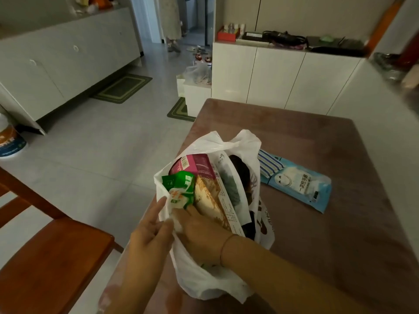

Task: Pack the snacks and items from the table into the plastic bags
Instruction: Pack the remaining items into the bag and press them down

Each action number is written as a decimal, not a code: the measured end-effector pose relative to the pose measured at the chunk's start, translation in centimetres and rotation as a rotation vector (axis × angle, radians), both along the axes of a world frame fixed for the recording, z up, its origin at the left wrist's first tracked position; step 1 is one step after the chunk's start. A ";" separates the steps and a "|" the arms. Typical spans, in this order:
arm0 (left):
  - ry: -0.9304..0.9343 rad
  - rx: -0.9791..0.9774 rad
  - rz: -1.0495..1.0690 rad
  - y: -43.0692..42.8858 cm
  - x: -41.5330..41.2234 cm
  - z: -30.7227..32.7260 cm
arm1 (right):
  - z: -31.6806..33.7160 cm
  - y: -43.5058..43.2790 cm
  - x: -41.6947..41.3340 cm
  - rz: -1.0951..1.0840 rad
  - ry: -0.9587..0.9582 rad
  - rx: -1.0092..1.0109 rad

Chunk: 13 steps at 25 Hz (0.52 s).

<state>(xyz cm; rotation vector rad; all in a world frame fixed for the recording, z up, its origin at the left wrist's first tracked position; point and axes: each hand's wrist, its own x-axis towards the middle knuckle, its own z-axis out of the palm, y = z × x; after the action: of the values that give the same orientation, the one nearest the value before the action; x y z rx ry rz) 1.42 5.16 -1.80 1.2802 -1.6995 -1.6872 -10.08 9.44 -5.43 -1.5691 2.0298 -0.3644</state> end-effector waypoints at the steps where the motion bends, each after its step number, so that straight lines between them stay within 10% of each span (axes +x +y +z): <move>1: 0.033 0.023 0.002 -0.3 0.1 -0.1 | 0.3 0.5 -0.5 0.022 -0.032 -0.009; 8: -0.102 -0.169 -0.039 -1.0 -1.0 -0.5 | 2.5 8.2 -13.7 -0.624 -0.168 -0.775; 13: -0.294 -0.316 -0.011 -2.0 -2.4 -0.2 | -10.1 11.1 -30.6 -0.913 0.047 -0.070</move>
<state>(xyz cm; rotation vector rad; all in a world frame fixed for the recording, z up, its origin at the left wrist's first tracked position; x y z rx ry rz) -0.97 3.21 -2.03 1.4139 -2.0447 -1.2149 -40.72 20.59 -15.55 -0.5835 2.6887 -0.7281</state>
